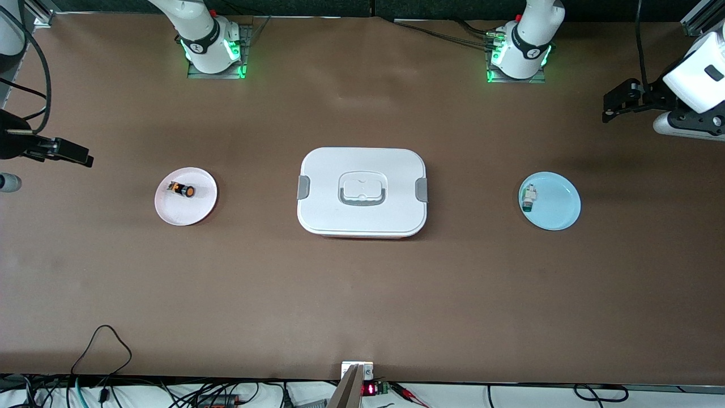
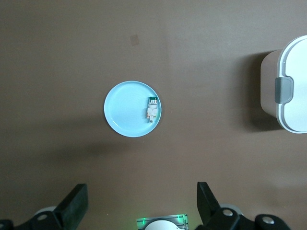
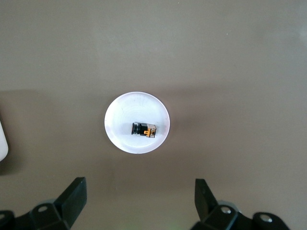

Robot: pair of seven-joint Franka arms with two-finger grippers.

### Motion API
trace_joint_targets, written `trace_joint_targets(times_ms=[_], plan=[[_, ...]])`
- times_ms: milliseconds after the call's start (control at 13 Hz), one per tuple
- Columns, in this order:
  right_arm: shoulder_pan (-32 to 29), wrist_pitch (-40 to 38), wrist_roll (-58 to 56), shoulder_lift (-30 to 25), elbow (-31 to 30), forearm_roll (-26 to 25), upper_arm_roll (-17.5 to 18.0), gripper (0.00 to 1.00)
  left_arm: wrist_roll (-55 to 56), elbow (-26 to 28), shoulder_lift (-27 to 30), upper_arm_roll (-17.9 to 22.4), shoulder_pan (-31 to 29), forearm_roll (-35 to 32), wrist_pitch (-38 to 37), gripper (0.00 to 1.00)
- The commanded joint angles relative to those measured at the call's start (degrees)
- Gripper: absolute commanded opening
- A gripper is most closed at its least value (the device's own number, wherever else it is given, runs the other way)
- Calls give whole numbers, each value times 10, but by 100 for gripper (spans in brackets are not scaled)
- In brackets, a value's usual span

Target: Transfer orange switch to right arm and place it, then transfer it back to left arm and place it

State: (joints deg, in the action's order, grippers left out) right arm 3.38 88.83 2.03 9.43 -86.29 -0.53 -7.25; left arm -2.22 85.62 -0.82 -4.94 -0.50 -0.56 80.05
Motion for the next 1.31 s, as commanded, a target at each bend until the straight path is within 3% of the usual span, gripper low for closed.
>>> trace_joint_targets(times_ms=[0,154,540,1235], plan=[[-2,59,-8,-55,-90,6,2,100,5,-2,6,-2,1,-10,-7,100],[-2,82,-8,-78,-126,5,2,100,5,-2,6,-2,1,-10,-7,100],[-2,28,-11,-89,-111,4,3,100,5,-2,6,-2,1,-10,-7,100],[1,21,-14,-80,-64,7,7,100,2,-2,5,-2,-1,-10,-7,100]])
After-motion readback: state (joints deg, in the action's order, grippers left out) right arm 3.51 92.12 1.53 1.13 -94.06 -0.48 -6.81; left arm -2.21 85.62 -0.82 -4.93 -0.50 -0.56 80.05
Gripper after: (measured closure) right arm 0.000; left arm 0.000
